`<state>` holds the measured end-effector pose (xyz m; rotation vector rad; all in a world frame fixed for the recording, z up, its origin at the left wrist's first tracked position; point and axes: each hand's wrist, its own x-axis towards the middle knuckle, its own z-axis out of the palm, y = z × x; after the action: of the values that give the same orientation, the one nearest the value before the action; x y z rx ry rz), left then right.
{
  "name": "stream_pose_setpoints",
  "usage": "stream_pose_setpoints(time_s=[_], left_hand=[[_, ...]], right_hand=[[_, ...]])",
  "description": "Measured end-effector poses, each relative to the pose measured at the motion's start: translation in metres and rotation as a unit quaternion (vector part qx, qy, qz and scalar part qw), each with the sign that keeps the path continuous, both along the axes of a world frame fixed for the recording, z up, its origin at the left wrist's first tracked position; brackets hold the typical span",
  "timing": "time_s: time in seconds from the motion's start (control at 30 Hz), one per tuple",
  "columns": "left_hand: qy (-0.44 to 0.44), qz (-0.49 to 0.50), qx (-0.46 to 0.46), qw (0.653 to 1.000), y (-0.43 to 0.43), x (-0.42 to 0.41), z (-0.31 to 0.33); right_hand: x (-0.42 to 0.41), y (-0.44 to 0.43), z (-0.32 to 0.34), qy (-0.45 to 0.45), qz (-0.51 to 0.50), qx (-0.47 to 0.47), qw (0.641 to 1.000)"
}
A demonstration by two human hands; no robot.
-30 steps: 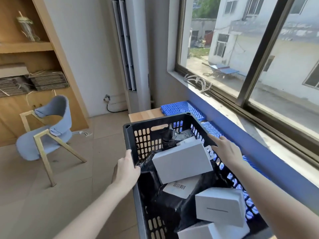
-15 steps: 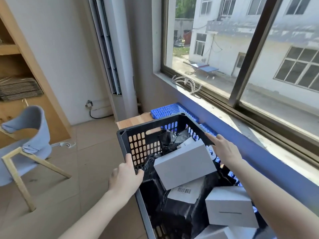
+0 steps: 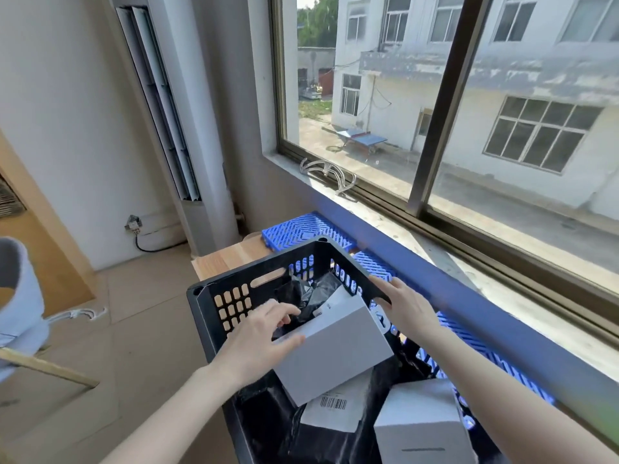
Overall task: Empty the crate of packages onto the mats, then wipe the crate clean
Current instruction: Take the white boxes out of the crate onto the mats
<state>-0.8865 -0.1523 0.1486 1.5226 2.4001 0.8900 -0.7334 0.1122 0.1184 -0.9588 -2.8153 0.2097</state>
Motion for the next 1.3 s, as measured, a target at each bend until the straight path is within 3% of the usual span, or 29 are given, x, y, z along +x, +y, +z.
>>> stream_pose_setpoints(time_s=[0.23, 0.3, 0.5, 0.67, 1.0, 1.2, 1.3], left_hand=[[0.036, -0.066, 0.007, 0.997, 0.022, -0.009, -0.004], [0.038, -0.09, 0.02, 0.995, 0.027, -0.015, -0.007], [0.043, -0.184, 0.033, 0.981, 0.04, -0.025, -0.008], [0.041, -0.239, 0.023, 0.97, 0.046, -0.033, -0.009], [0.047, -0.257, 0.078, 0.962, 0.032, -0.041, -0.014], [-0.036, -0.268, 0.131, 0.954, 0.026, -0.043, 0.003], [-0.11, -0.257, 0.148, 0.949, 0.021, -0.052, 0.015]], right_hand=[[0.02, -0.011, 0.022, 0.145, -0.028, -0.027, 0.989], [0.025, -0.024, 0.04, 0.158, -0.052, -0.09, 0.982], [0.035, -0.082, 0.071, 0.058, -0.044, -0.351, 0.934], [0.031, -0.112, 0.075, 0.065, -0.09, -0.293, 0.95], [0.022, -0.153, 0.082, 0.192, -0.177, -0.263, 0.929], [0.008, -0.157, 0.102, 0.33, -0.17, -0.189, 0.909], [-0.012, -0.16, 0.115, 0.425, -0.189, -0.151, 0.872]])
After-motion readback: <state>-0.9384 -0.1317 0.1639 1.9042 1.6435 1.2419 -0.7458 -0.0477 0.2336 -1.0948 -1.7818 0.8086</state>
